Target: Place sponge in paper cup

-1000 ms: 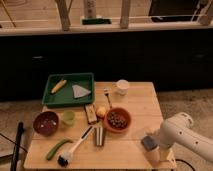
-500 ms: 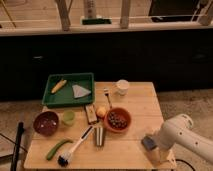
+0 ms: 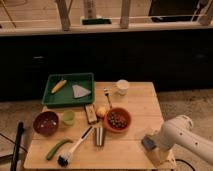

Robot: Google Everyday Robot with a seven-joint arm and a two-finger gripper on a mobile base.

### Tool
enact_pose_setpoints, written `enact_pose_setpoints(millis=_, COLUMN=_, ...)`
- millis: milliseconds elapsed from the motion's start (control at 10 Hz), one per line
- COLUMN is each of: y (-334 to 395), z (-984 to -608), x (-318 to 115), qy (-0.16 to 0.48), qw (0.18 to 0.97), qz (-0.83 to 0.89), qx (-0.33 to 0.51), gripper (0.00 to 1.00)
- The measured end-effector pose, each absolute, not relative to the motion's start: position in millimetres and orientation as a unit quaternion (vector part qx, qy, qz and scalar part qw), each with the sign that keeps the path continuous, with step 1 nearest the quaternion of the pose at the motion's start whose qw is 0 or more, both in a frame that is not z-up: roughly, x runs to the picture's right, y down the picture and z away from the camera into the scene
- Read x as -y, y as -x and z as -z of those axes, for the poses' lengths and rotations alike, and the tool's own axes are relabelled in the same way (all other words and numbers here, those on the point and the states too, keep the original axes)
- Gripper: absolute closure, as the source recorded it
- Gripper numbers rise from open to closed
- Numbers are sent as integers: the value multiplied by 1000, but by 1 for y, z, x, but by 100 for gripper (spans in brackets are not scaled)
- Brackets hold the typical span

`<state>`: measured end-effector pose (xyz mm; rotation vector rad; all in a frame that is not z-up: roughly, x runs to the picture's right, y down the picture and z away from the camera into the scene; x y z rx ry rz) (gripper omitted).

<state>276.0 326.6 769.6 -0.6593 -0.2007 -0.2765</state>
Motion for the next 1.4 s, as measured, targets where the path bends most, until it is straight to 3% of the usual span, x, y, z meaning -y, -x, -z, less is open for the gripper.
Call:
enact_pose_setpoints(millis=1000, y=-286, z=-777, x=-306, qy=331, qw=920, qz=189, qx=94, gripper=21)
enact_pose_setpoints(millis=1200, y=-294, z=-778, x=-304, qy=332, qw=919, qz=192, qx=92, gripper=36)
enact_pose_setpoints(millis=1400, y=-296, z=-780, x=-300, qy=331, qw=917, qz=200, qx=94, gripper=58)
